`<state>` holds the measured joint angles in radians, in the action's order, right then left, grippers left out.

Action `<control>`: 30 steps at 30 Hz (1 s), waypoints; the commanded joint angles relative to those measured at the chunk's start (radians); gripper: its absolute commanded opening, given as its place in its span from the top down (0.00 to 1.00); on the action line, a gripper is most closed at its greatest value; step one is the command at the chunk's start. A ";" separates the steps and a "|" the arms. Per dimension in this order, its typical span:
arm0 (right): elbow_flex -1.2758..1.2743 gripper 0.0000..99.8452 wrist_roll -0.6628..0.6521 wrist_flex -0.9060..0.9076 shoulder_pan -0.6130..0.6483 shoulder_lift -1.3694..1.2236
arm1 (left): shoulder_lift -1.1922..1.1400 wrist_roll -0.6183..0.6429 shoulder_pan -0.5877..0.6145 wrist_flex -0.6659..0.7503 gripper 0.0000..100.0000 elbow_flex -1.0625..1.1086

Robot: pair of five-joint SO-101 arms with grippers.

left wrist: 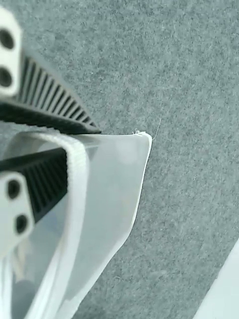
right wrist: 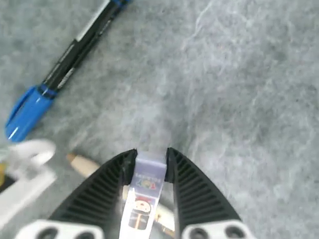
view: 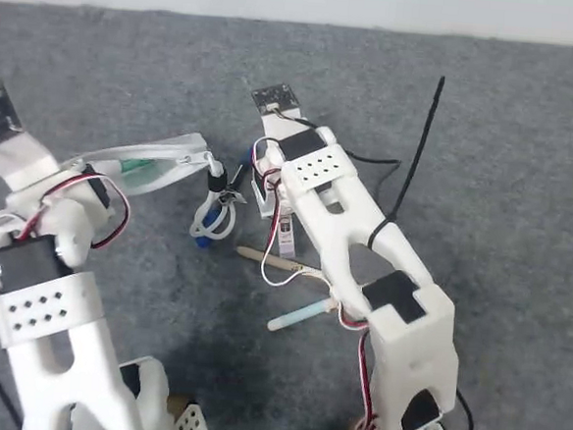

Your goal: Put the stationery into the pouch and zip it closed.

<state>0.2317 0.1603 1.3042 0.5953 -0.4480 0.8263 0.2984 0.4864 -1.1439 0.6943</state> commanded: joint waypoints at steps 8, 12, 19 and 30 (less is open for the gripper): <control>0.031 0.99 0.014 0.160 0.081 0.199 | 0.006 0.006 0.008 0.031 0.99 -0.016; 0.031 0.99 0.009 0.209 0.101 0.229 | 0.006 0.006 0.008 0.029 0.99 -0.016; 0.031 0.99 0.006 0.302 0.147 0.308 | 0.006 0.006 0.008 0.029 0.99 -0.016; -0.009 0.99 0.006 0.346 0.180 0.433 | 0.006 0.006 0.006 0.029 0.99 -0.015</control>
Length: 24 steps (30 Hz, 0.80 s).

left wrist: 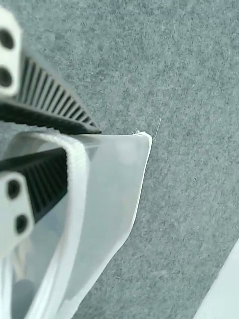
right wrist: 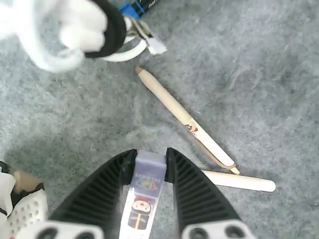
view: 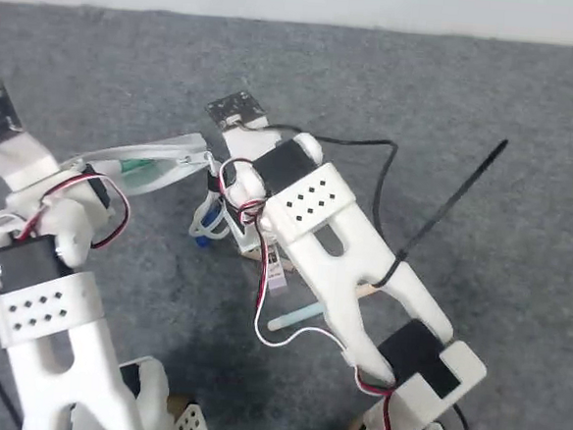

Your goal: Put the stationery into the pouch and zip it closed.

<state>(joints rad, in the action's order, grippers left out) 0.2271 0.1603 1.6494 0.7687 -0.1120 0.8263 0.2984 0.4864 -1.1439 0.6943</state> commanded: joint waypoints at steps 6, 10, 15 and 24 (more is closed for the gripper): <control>-0.135 0.99 0.006 -0.096 0.007 0.203 | 0.006 0.006 0.006 0.032 0.99 -0.005; -0.218 0.99 0.011 -0.173 0.007 0.280 | 0.006 0.006 0.006 0.032 0.99 -0.005; -0.273 0.99 0.012 -0.232 0.007 0.317 | 0.006 0.006 0.006 0.032 0.99 -0.005; -0.321 0.99 0.026 -0.234 0.076 0.392 | 0.006 0.006 0.002 0.031 0.99 -0.007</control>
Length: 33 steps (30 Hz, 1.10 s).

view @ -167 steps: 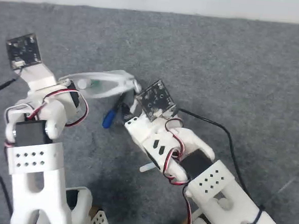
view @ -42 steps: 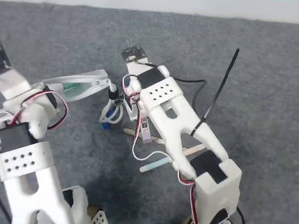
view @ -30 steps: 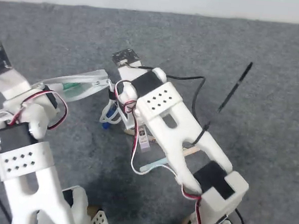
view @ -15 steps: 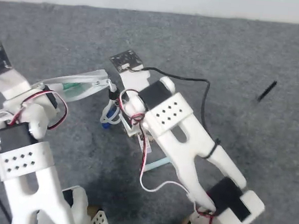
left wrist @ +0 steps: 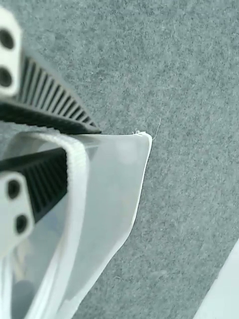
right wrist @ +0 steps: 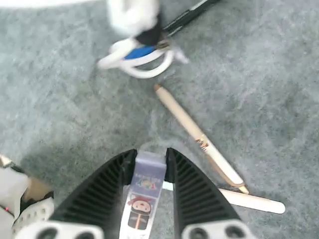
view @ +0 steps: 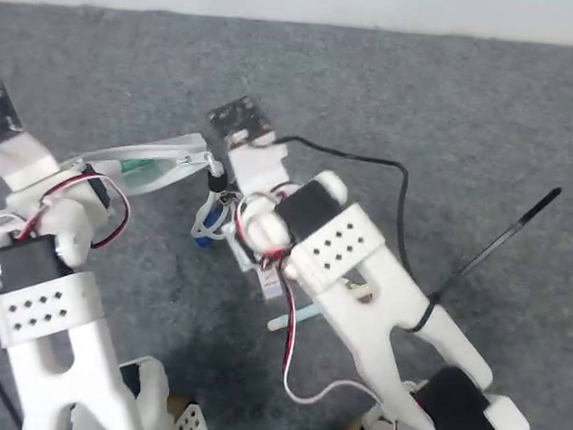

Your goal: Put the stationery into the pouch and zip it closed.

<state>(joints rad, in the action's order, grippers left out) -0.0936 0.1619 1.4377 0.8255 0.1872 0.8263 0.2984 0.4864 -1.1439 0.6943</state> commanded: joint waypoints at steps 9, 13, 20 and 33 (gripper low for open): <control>-0.089 0.99 0.068 -0.102 0.019 0.214 | 0.006 -0.021 -0.094 0.003 0.99 -0.012; -0.100 0.99 0.068 -0.131 0.019 0.251 | 0.006 -0.025 -0.095 0.002 0.99 -0.013; -0.095 0.99 0.068 -0.147 0.054 0.294 | 0.006 -0.043 -0.097 0.002 0.99 -0.013; -0.095 0.99 0.100 -0.351 0.096 0.303 | 0.006 -0.044 -0.133 0.002 0.99 -0.005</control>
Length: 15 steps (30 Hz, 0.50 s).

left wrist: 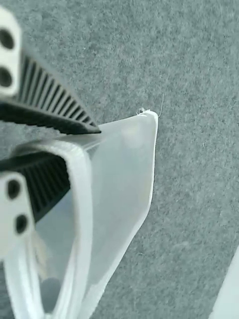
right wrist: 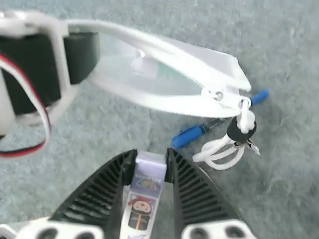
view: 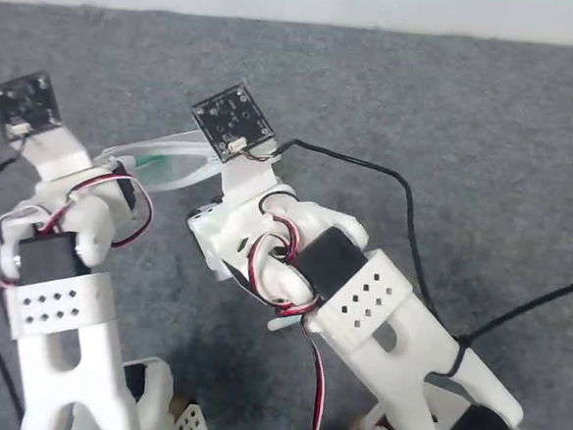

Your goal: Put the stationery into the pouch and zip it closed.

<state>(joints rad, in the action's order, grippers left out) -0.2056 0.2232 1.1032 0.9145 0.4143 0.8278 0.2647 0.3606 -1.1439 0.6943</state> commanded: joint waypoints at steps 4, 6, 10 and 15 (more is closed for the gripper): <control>0.002 0.99 0.086 -0.008 0.005 0.124 | 0.005 -0.011 -0.009 0.002 0.99 -0.005; -0.012 0.99 0.086 -0.028 0.002 0.147 | 0.005 -0.011 -0.009 0.002 0.99 -0.005; -0.063 0.99 0.087 -0.091 0.001 0.180 | 0.005 -0.011 -0.009 0.002 0.99 -0.005; -0.086 0.99 0.084 -0.099 0.001 0.232 | 0.005 -0.011 -0.008 0.002 0.99 -0.005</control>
<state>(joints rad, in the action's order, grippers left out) -0.3053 0.2984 1.0203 0.9145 0.5646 0.8278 0.2647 0.3606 -1.1439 0.6943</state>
